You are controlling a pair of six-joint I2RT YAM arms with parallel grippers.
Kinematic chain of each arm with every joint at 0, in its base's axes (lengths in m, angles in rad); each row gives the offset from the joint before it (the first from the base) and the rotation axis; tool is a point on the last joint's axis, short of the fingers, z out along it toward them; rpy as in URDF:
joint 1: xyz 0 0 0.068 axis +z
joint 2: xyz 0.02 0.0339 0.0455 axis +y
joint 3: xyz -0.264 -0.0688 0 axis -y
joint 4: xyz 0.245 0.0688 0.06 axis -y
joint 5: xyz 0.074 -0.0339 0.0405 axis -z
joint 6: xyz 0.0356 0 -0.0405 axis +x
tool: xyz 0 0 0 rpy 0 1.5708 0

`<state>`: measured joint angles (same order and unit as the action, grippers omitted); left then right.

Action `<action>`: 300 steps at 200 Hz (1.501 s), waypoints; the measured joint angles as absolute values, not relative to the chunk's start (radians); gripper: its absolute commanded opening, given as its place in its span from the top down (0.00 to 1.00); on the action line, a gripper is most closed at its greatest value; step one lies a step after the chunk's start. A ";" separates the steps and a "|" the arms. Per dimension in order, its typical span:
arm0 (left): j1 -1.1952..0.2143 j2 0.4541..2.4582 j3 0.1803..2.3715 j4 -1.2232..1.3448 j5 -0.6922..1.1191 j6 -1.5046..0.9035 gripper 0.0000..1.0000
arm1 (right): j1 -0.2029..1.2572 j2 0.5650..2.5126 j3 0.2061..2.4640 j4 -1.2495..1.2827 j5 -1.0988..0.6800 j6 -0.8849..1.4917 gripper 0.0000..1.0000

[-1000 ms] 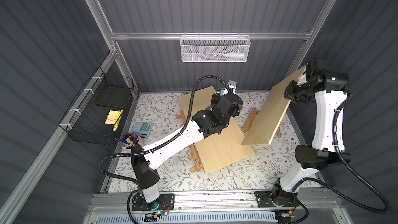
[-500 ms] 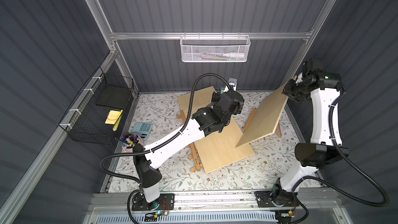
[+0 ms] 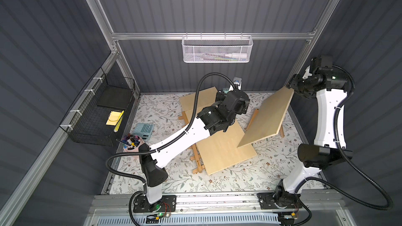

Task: Assemble the easel
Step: Place the drawing board on the easel, then adjust the easel at the center of the board.

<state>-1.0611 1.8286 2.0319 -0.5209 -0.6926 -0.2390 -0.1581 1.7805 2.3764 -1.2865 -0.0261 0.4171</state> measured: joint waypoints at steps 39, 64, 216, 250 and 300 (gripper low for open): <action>-1.050 1.869 2.107 -0.585 -0.730 -0.305 0.03 | -0.056 1.628 2.305 -1.224 -0.059 0.368 0.28; -1.024 1.876 2.118 -0.633 -0.741 -0.384 0.03 | 0.160 1.549 2.177 -1.172 -0.112 0.335 0.27; -0.970 1.869 2.067 -0.666 -0.712 -0.493 0.07 | 0.385 1.543 1.628 -1.211 -0.037 0.417 0.22; -0.970 1.871 2.069 -0.665 -0.702 -0.493 0.07 | 0.281 1.469 1.560 -1.208 -0.057 0.420 0.22; -0.970 1.888 2.104 -0.658 -0.684 -0.491 0.07 | 0.124 1.397 1.501 -1.214 -0.081 0.424 0.21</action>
